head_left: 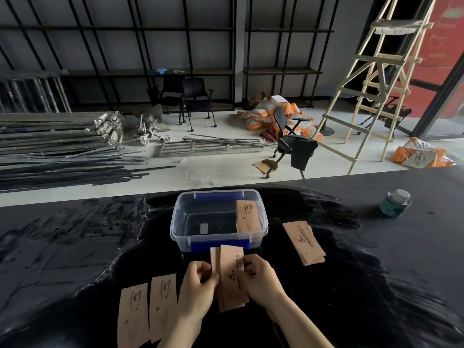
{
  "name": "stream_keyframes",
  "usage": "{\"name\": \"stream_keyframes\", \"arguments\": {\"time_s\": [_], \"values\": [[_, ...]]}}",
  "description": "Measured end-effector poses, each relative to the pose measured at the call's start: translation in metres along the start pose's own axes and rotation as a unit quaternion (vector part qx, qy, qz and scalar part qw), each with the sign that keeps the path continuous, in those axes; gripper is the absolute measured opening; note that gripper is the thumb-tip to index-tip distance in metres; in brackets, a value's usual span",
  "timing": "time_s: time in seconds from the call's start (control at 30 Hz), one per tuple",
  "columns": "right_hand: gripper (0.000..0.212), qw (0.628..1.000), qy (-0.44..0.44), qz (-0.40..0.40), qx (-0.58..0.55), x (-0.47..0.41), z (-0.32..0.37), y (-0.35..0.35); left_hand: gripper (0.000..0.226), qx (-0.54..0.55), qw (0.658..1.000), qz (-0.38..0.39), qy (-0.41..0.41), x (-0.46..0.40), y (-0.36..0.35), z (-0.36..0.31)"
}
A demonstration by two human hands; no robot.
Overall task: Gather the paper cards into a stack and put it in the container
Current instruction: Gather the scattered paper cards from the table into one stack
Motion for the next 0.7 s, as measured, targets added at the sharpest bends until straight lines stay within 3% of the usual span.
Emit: {"name": "stream_keyframes", "arguments": {"time_s": [0.13, 0.23, 0.33, 0.4, 0.47, 0.63, 0.7], "values": [[0.024, 1.0, 0.017, 0.004, -0.007, 0.002, 0.004, -0.002, 0.023, -0.002, 0.999, 0.034, -0.039, 0.004, -0.001, -0.001], [0.027, 0.999, 0.041, 0.006, -0.01, 0.002, 0.007, -0.003, 0.021, -0.073, 0.99, -0.065, -0.098, 0.003, 0.015, 0.002], [0.03, 0.999, 0.027, 0.029, -0.009, 0.003, 0.01, -0.005, 0.036, -0.3, 0.932, -0.184, -0.087, 0.009, 0.046, 0.005], [0.029, 0.999, 0.023, 0.04, -0.007, 0.002, 0.013, -0.008, 0.054, -0.421, 0.887, -0.184, -0.042, 0.015, 0.06, 0.008], [0.027, 0.999, 0.017, 0.047, -0.007, 0.003, 0.014, -0.013, 0.058, -0.471, 0.866, -0.166, -0.036, 0.018, 0.064, 0.009], [0.024, 0.999, 0.012, 0.05, -0.001, 0.005, 0.015, -0.02, 0.065, -0.379, 0.914, -0.141, -0.038, 0.015, 0.066, 0.014], [0.023, 0.999, 0.012, 0.051, -0.004, 0.005, 0.016, -0.019, 0.066, -0.382, 0.912, -0.143, -0.039, 0.016, 0.066, 0.016]]}}
Point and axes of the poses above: each hand's wrist, its own x-axis away from the middle knuckle, its own y-axis out of the back of the hand, z = x × y, the point moved 4 cm from there along -x, towards the middle knuckle, and after that the axes turned 11 degrees about -x, right-handed, at the moved point
